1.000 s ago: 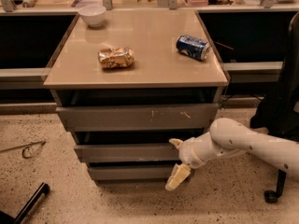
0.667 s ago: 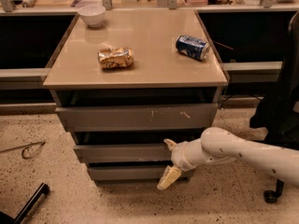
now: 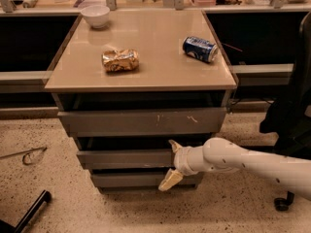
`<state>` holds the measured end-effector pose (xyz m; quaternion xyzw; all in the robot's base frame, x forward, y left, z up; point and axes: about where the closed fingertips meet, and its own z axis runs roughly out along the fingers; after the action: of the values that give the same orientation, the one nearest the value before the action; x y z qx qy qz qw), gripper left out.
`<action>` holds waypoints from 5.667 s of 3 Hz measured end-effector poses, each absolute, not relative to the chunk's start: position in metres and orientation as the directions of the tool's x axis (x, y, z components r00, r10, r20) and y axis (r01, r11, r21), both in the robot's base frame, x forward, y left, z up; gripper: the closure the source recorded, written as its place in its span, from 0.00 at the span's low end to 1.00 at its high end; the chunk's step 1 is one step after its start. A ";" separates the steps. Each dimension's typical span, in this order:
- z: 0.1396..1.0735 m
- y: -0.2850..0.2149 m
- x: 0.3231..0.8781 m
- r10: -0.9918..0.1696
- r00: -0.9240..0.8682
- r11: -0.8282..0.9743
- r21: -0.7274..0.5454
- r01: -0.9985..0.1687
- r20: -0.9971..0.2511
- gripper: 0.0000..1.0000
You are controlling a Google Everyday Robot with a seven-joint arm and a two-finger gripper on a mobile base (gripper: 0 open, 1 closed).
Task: Open middle drawer
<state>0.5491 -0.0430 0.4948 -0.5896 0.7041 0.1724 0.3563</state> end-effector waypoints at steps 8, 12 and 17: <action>0.407 0.018 0.543 -0.805 -0.097 0.116 0.005 -0.993 -0.585 0.00; 0.417 -0.016 0.413 -0.849 -0.226 0.145 0.201 -0.969 -0.478 0.00; 0.418 -0.027 0.381 -0.826 -0.269 0.167 0.240 -0.956 -0.496 0.00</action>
Offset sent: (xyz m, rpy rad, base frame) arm 0.0358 0.0238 -0.0398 0.0306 0.0430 0.0229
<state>0.3810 -0.0271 0.4179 -0.5913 0.7533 0.2586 0.1264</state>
